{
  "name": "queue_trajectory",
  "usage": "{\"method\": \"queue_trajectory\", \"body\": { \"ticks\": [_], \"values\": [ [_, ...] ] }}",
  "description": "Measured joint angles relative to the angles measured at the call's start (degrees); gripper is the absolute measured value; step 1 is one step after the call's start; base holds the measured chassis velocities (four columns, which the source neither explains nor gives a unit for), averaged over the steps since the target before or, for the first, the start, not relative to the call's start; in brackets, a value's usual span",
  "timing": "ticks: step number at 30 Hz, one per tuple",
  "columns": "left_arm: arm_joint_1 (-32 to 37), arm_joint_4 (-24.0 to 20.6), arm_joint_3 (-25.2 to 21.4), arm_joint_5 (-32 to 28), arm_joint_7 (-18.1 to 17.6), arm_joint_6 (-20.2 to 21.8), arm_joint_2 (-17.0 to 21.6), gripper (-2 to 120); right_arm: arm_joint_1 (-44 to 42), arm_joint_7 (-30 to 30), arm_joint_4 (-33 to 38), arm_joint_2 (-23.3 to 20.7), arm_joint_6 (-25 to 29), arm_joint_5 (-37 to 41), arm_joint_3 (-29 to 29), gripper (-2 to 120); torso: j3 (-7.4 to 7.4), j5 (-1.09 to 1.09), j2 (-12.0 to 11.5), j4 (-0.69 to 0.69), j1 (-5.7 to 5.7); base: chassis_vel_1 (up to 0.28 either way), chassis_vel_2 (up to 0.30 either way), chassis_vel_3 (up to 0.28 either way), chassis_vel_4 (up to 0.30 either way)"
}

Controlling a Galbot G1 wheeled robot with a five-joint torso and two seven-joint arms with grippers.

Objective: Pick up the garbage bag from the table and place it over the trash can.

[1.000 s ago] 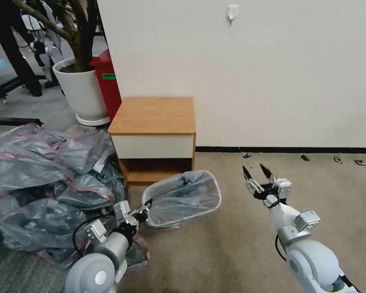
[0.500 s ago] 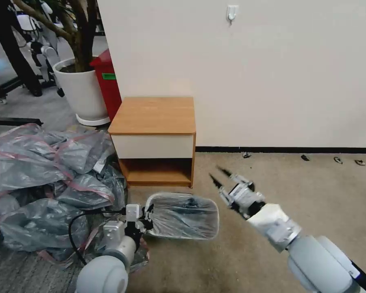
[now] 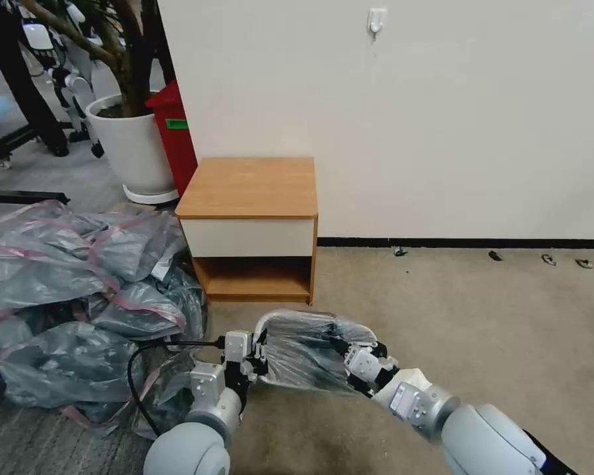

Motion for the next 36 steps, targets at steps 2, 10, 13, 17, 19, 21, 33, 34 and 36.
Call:
{"method": "queue_trajectory", "body": {
  "ticks": [2, 10, 13, 17, 19, 21, 33, 34, 36],
  "values": [
    [0.4, -0.2, 1.2, 0.8, -0.1, 0.1, -0.1, 9, 1.6, -0.5, -1.1, 0.0, -1.5, -0.2, -1.2, 0, 0.0, 0.0, 0.0, 0.0, 0.0, 0.0, 0.0, 0.0, 0.0],
    [1.0, 0.0, 4.9, 4.0, -0.2, -0.1, -1.3, 9, 7.1, -2.0, -4.0, -0.1, -5.1, -0.7, -6.9, 0, 0.0, -0.01, 0.0, 0.01, 0.0, 0.0, 0.0, 0.0, 0.0],
    [1.0, 0.1, 5.7, 4.8, -0.3, -0.2, -1.6, 9, 8.3, -2.5, -5.9, 0.5, -5.6, -1.5, -8.5, 0, 0.0, 0.0, 0.0, 0.01, 0.0, 0.0, 0.0, 0.0, 0.0],
    [1.2, 0.0, 6.4, 5.1, -0.3, -0.2, -1.8, 9, 9.5, -2.7, -8.6, 0.9, -5.7, -2.0, -9.4, 0, 0.0, 0.0, 0.0, 0.01, 0.0, 0.0, 0.0, 0.0, 0.0],
    [1.3, -0.2, 6.8, 5.2, -0.3, -0.2, -2.0, 9, 10.0, -2.7, -9.9, 1.2, -5.7, -2.0, -9.5, 0, 0.0, 0.0, 0.0, 0.01, 0.0, 0.0, 0.0, 0.0, 0.0],
    [1.6, -0.5, 7.5, 5.2, -0.4, -0.2, -2.2, 9, 10.6, -2.7, -11.8, 1.5, -5.7, -2.0, -9.6, 0, 0.0, 0.0, 0.0, 0.01, 0.0, 0.0, 0.0, 0.0, 0.0],
    [2.0, -1.2, 9.1, 4.6, -0.6, 0.3, -3.1, 9, 10.7, -2.9, -15.4, 2.3, -5.4, -2.2, -9.7, 0, 0.0, 0.0, 0.0, 0.01, 0.0, 0.0, 0.0, 0.0, 0.0],
    [2.0, -1.2, 9.1, 4.6, -0.6, 0.3, -3.1, 9, 10.7, -2.9, -15.4, 2.3, -5.4, -2.2, -9.7, 0, 0.0, 0.0, 0.0, 0.01, 0.0, 0.0, 0.0, 0.0, 0.0],
    [2.0, -1.2, 9.0, 4.6, -0.6, 0.4, -3.2, 9, 10.5, -2.9, -15.5, 2.4, -5.2, -2.2, -9.6, 0, 0.0, 0.0, 0.0, 0.01, 0.0, 0.0, 0.0, 0.0, 0.0]
  ]
}}
